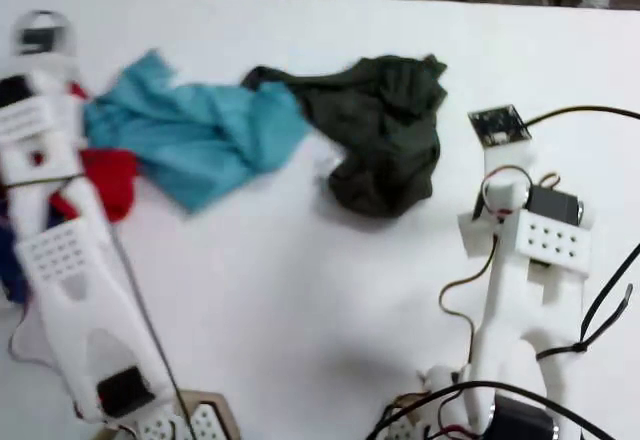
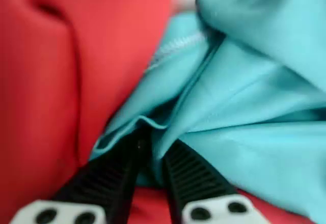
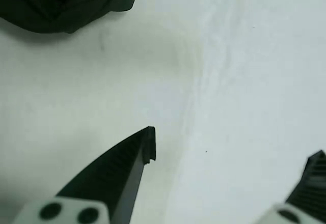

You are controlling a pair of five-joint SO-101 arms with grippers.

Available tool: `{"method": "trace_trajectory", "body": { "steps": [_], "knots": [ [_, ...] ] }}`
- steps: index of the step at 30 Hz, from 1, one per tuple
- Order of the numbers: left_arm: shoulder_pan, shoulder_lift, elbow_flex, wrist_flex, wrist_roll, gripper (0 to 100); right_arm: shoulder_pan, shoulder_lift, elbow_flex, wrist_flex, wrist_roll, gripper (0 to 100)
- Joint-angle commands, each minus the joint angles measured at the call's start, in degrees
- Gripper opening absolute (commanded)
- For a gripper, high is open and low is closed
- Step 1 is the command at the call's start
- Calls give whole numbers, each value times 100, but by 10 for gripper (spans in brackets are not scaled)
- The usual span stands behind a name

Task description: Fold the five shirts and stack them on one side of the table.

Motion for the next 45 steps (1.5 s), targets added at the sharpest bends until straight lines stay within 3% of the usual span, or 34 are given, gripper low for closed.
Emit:
{"method": "trace_trajectory", "body": {
  "steps": [1,6,12,16,20,25,29,33,42,45],
  "knots": [
    [-1037,-1064,-84,308,-422,25,4,-4,-26,-4,-9,437],
    [-2347,-1231,-101,501,-888,25,4,-13,-35,-4,-9,437],
    [-3903,-1292,-110,-492,-1354,25,4,-13,-35,-13,-9,437],
    [-4501,-1248,-435,-1073,-1380,25,4,-4,-35,-13,-9,437],
    [-4686,-1231,-910,-1125,-1363,26,4,-4,-35,-13,-9,437],
    [-4431,-1292,-1455,-554,-1424,47,4,-4,-35,-13,-9,437],
    [-3798,-1292,-1912,360,-1925,204,-75,-4,-35,-13,9,437],
    [-3024,-1292,-2334,914,-1732,321,-409,-4,-62,-13,9,437],
    [-1266,-1829,-1719,932,-703,324,-1473,-4,-70,-321,-62,437],
    [-633,-2180,-945,941,-536,324,-1657,4,-334,-646,-589,437]
  ]
}}
